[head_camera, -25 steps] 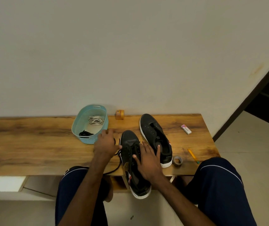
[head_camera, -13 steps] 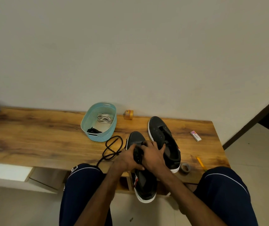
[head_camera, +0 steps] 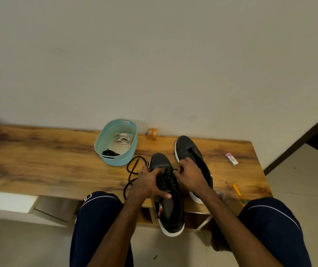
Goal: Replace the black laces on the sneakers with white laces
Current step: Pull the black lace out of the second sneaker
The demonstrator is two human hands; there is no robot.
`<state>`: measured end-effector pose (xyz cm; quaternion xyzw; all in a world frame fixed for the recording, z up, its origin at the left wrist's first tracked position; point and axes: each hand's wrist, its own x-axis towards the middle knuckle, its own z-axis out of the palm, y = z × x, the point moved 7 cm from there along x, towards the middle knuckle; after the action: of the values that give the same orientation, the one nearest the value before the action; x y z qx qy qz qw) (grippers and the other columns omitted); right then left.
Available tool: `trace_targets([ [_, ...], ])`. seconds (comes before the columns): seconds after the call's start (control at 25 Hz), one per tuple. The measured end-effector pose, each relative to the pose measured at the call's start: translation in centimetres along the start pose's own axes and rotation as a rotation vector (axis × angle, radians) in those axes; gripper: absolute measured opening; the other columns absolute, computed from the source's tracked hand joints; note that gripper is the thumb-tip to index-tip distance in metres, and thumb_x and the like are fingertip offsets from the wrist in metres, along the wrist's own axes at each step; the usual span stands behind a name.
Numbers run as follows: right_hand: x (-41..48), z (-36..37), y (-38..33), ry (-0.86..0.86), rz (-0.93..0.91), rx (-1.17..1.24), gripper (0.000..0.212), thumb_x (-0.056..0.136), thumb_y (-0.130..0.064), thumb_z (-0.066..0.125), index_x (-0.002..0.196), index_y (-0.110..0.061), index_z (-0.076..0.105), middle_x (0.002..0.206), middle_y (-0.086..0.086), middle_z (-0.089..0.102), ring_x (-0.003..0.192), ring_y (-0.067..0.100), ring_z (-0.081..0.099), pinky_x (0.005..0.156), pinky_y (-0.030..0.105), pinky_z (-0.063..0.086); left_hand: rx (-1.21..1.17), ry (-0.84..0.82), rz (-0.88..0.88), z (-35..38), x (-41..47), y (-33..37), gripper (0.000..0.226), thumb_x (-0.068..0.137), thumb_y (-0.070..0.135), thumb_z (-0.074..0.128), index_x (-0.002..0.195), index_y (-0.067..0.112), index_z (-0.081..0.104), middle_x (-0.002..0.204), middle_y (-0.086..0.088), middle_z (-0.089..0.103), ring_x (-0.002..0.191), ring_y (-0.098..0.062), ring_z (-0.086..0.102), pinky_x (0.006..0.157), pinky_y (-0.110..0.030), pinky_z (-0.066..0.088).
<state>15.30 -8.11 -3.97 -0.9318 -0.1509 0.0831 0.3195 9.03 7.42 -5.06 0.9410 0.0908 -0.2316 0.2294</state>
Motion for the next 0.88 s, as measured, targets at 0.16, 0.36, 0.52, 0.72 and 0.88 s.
trace_targets([
  [0.16,-0.2,2.5,-1.3,-0.134,-0.114,-0.170,0.022,0.100,-0.035,0.049,0.114,-0.025,0.062,0.124,-0.006,0.053,0.118,0.015,0.046,0.105,0.053,0.031,0.026,-0.014,0.028,-0.1,0.3,-0.8,0.105,0.063,0.057,0.085,0.150,0.041,0.028,0.154,-0.013,0.013,0.144,-0.038,0.014,0.113,-0.054,0.032],
  [0.36,-0.3,3.0,-1.1,-0.106,-0.048,-0.224,0.010,0.095,-0.022,0.058,0.103,-0.024,0.063,0.118,-0.006,0.052,0.114,0.016,0.048,0.105,0.052,0.033,0.121,0.013,0.027,0.0,0.5,-0.9,0.106,0.058,0.069,0.081,0.148,0.049,0.026,0.163,-0.011,-0.020,0.149,-0.037,-0.015,0.113,-0.069,0.008],
  [0.52,0.0,-0.8,-0.1,0.010,0.170,0.495,0.011,0.102,-0.019,0.049,0.101,-0.018,0.061,0.108,-0.001,0.057,0.102,0.018,0.054,0.082,0.032,0.045,0.157,0.008,0.009,-0.2,0.7,-1.0,0.107,0.057,0.071,0.080,0.147,0.051,0.026,0.161,-0.010,-0.027,0.148,-0.038,-0.023,0.110,-0.073,-0.006],
  [0.72,-0.5,-6.0,3.4,0.272,0.365,0.639,0.017,0.104,-0.020,0.048,0.105,-0.016,0.065,0.104,-0.003,0.063,0.108,0.019,0.060,0.075,0.023,0.046,0.165,0.008,0.005,-0.2,0.5,-0.8,0.105,0.059,0.069,0.080,0.147,0.051,0.027,0.161,-0.010,-0.027,0.148,-0.038,-0.022,0.110,-0.073,-0.008],
  [0.88,-0.5,-1.9,-1.2,0.140,-0.098,-0.190,0.028,0.099,-0.020,0.053,0.126,-0.023,0.060,0.134,-0.003,0.052,0.128,0.017,0.044,0.111,0.043,0.034,0.145,0.002,-0.003,0.0,0.5,-0.8,0.105,0.060,0.069,0.079,0.148,0.050,0.025,0.161,-0.010,-0.028,0.148,-0.036,-0.022,0.110,-0.072,-0.008],
])
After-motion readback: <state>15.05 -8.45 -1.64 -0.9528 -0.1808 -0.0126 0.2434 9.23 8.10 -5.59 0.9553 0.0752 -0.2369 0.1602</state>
